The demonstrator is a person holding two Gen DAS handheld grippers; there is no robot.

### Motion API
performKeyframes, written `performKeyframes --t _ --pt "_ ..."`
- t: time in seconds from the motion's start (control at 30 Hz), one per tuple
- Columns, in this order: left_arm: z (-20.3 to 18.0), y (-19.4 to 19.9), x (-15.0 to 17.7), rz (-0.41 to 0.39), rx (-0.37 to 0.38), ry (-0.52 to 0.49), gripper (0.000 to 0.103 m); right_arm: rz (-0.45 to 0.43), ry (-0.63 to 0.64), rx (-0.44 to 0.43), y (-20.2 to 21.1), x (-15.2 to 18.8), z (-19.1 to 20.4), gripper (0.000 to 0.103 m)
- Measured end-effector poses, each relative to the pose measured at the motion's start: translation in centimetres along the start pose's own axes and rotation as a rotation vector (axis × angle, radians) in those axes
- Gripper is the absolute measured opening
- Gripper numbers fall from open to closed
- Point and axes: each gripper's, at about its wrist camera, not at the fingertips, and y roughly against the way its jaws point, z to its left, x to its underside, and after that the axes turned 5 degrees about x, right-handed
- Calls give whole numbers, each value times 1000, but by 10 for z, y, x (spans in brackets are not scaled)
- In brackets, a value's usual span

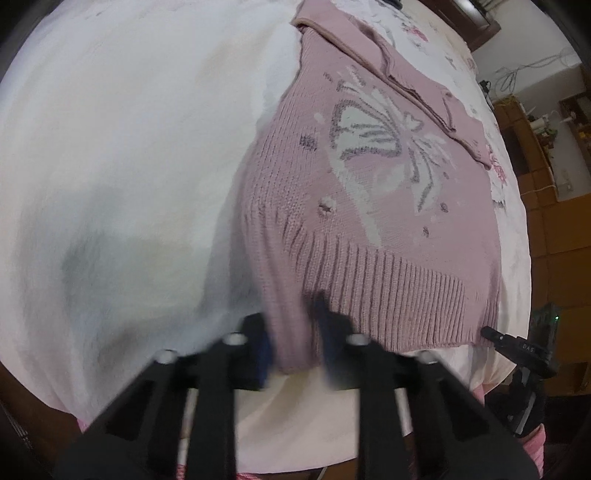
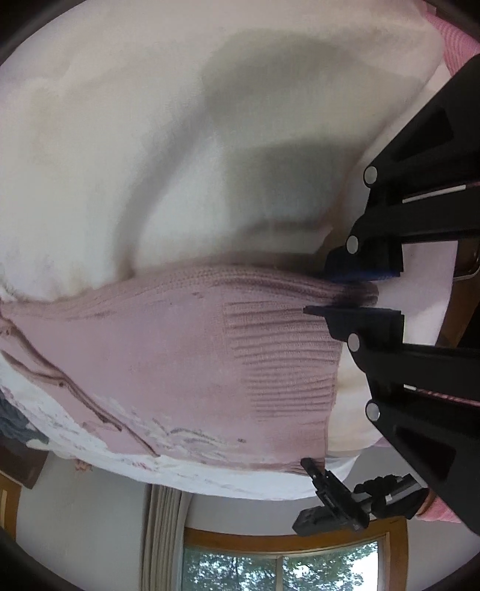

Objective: Fold small clothes
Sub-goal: 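Close both tools on the ribbed hem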

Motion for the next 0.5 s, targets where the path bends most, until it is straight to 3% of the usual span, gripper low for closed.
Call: performKeyframes --t 0.23,0.33,0.5 --pt "-6 20 -15 -59 131 39 9 -46 -41 -172 35 -15 2 10" --pt "-18 29 -32 -94 172 37 9 -76 -42 -191 52 -29 11 10" --pt "-40 39 -68 -133 153 -13 9 -111 -22 -185 70 -67 31 10"
